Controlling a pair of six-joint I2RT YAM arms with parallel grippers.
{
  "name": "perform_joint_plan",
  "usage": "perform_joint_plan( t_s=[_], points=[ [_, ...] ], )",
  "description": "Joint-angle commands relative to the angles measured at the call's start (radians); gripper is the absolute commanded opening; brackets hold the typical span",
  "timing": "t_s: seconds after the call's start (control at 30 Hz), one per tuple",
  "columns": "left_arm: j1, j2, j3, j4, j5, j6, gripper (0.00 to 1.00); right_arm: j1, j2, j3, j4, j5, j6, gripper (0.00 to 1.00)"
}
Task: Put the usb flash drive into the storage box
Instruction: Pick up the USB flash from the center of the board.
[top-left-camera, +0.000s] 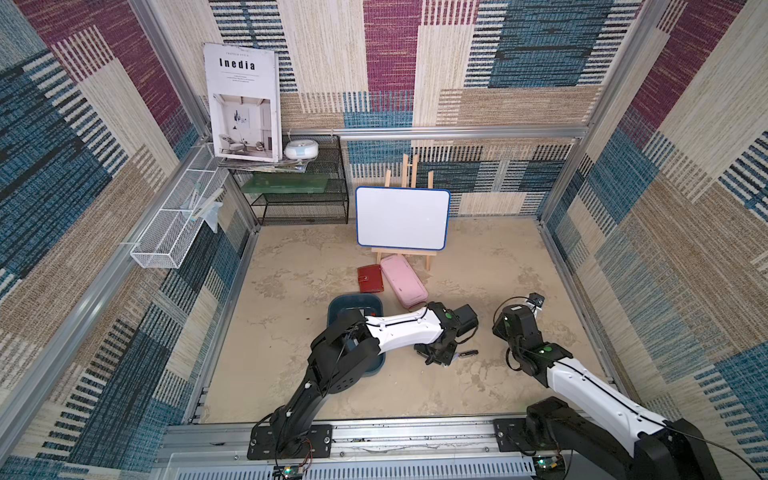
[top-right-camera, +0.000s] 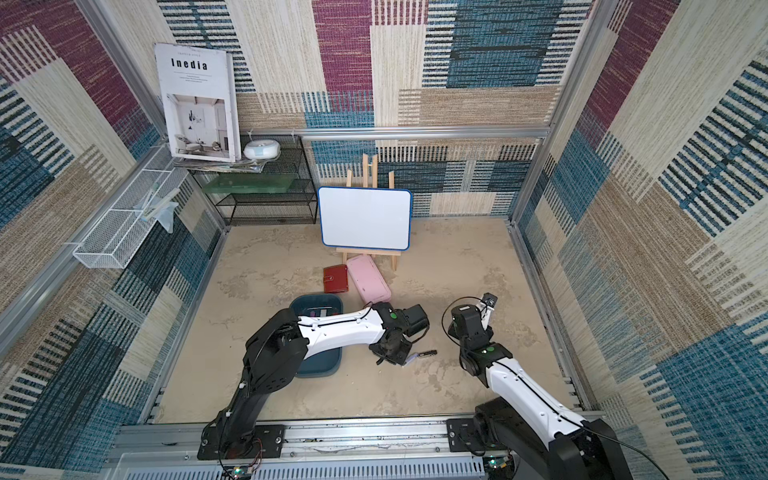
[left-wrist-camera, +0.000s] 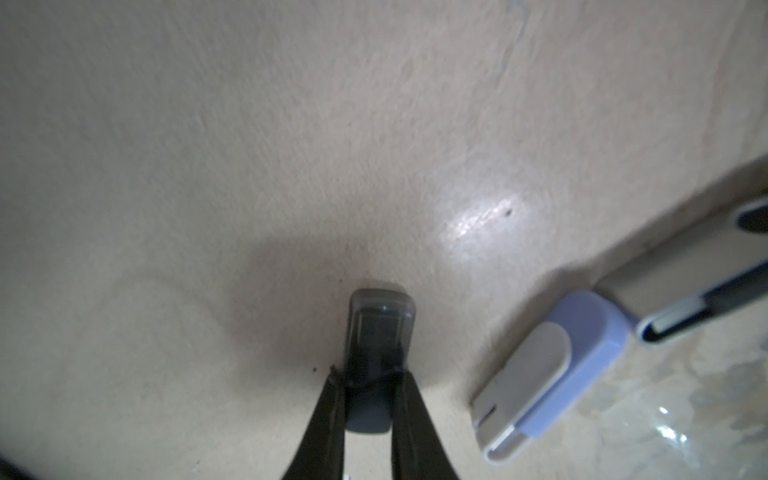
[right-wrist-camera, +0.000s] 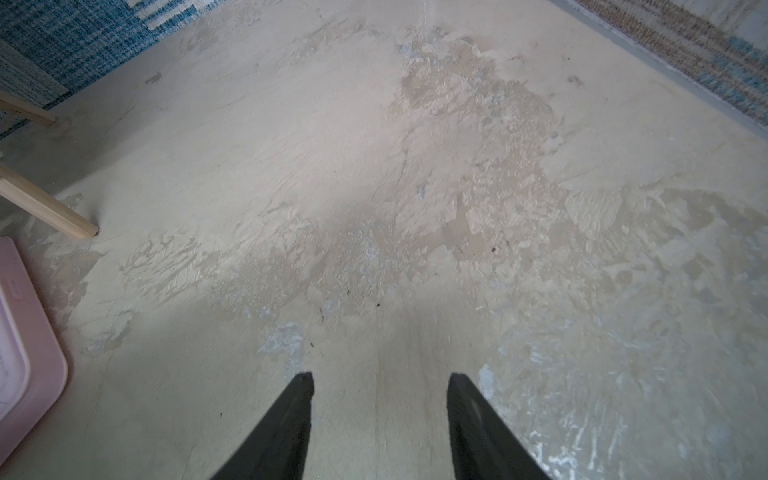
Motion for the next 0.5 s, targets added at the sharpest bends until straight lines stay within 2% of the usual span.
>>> perform_joint_plan(
  t_s=[0.0,0.17,0.47],
  points=[
    [0.003,0.013,-0.023,0.024,-0.015,0.006,0.14,0.0,0.003,0.004,0.033,0.0,0.0,0.57],
    [0.003,-0.057,-0.043,0.024,-0.032,0.004,0.1,0.001,0.005,0.004,0.034,-0.002,0.0,0.57],
    [0.004,-0.313,-0.135,-0.003,-0.123,-0.015,0.08,0.001,0.009,0.004,0.037,-0.005,-0.001,0.57]
  ],
)
